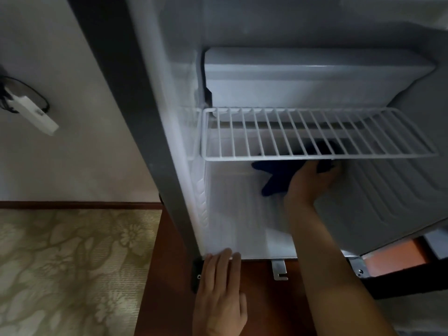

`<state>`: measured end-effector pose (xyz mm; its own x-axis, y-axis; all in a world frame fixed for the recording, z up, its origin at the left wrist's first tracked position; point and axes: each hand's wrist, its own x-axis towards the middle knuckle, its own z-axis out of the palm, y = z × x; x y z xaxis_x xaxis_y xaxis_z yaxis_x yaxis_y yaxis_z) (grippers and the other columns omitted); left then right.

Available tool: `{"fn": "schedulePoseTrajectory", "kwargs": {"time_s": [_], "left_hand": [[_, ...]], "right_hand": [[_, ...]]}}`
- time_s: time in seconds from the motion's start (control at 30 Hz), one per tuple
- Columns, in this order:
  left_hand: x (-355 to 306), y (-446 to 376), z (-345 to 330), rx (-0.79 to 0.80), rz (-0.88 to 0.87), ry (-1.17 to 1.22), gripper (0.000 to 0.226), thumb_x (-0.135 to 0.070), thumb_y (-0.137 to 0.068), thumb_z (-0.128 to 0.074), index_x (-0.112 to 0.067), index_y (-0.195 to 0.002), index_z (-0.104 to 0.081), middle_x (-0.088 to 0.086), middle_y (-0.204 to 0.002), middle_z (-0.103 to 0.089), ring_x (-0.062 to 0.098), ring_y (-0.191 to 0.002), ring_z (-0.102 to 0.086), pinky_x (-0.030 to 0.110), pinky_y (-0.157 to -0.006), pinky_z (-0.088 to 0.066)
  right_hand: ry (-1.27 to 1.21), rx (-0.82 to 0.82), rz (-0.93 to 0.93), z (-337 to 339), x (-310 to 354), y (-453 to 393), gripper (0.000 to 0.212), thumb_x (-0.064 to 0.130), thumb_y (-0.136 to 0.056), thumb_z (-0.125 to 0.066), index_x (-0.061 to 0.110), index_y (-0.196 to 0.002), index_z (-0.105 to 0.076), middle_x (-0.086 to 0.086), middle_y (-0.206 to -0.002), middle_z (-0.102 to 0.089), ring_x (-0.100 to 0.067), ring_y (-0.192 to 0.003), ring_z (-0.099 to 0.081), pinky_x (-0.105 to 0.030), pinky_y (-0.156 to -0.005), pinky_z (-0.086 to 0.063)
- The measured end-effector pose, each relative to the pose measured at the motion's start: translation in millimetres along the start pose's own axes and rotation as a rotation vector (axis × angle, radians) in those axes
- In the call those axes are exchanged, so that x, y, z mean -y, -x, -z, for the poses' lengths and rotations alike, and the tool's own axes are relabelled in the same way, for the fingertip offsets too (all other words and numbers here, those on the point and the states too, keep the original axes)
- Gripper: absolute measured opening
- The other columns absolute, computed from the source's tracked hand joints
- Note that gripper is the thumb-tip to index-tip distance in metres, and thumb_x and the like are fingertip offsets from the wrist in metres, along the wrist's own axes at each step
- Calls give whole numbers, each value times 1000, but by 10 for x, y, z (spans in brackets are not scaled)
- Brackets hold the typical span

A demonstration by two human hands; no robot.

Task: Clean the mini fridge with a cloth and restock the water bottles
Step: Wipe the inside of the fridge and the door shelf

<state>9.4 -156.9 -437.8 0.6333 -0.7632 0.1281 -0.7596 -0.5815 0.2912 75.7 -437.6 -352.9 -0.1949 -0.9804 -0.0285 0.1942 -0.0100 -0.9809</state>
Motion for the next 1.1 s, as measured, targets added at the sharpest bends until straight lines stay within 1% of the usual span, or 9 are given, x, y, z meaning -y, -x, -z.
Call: {"fn": "schedulePoseTrajectory", "kwargs": {"time_s": [0.1, 0.17, 0.3, 0.47, 0.57, 0.63, 0.77, 0.9, 1.1], "left_hand": [[6, -18, -9, -25, 12, -15, 83, -26, -49, -75, -10, -130, -67, 12, -137, -60, 35, -130, -47, 46, -125, -14], [52, -22, -70, -45, 9, -61, 71, -25, -54, -70, -9, -123, -72, 14, -132, -64, 37, -126, -49, 47, -123, -18], [121, -8, -203, -113, -33, -113, 54, -20, -74, -44, -4, -122, -63, 19, -130, -59, 41, -128, -48, 47, -121, -25], [13, -26, -37, 19, 21, 4, 99, -31, -44, -82, -15, -137, -50, 10, -138, -59, 36, -129, -47, 46, -124, -12], [10, -54, 3, 105, 36, 60, 99, -33, -44, -83, -15, -137, -56, 8, -141, -56, 36, -130, -49, 45, -126, -12], [27, -50, 0, 98, 31, 69, 93, -32, -47, -82, -15, -136, -60, 8, -141, -56, 35, -131, -48, 45, -126, -10], [46, -40, 7, 90, 11, 82, 91, -29, -47, -81, -14, -135, -63, 7, -141, -57, 33, -134, -44, 45, -122, -19], [59, -44, 24, 83, -13, 90, 94, -33, -49, -79, -16, -138, -54, 6, -141, -56, 33, -133, -44, 45, -123, -17], [47, -42, 40, 78, -6, 44, 79, -33, -64, -68, -14, -140, -57, 8, -143, -53, 34, -133, -44, 47, -127, -12]], "right_hand": [[24, 98, -52, -354, 83, 262, 82, 41, -85, -66, 17, -155, -31, 1, -146, -42, -14, -127, -50, -18, -102, -42], [38, 184, -61, -594, 35, 751, 88, 17, -86, -69, 14, -159, -20, -1, -149, -39, -18, -127, -50, -20, -98, -46], [97, 603, -129, -697, -28, 1445, 69, 29, -93, -65, 10, -152, -34, -13, -158, -31, -24, -138, -42, -30, -118, -36], [256, 757, 160, -342, -86, 994, 56, 18, -83, -82, 17, -130, -52, -6, -143, -36, -17, -121, -51, -32, -111, -44], [284, 422, 265, -220, -122, 405, 42, 31, -80, -75, 16, -116, -59, -18, -123, -58, -32, -110, -60, -50, -101, -50], [319, 233, 219, -128, -81, 29, 51, 33, -87, -66, 15, -134, -56, -20, -135, -56, -35, -123, -57, -51, -107, -46], [456, 134, 146, -73, -269, -343, 73, 39, -96, -54, 47, -156, -14, -7, -165, -29, -22, -149, -32, -44, -121, -32], [527, 154, 102, -148, -279, -51, 68, 20, -106, -45, -1, -159, -9, -22, -166, -13, -36, -152, -16, -38, -127, -14], [523, 117, -53, -239, -239, 121, 72, 21, -99, -58, 5, -156, -18, -22, -160, -25, -35, -145, -27, -36, -116, -23]]}}
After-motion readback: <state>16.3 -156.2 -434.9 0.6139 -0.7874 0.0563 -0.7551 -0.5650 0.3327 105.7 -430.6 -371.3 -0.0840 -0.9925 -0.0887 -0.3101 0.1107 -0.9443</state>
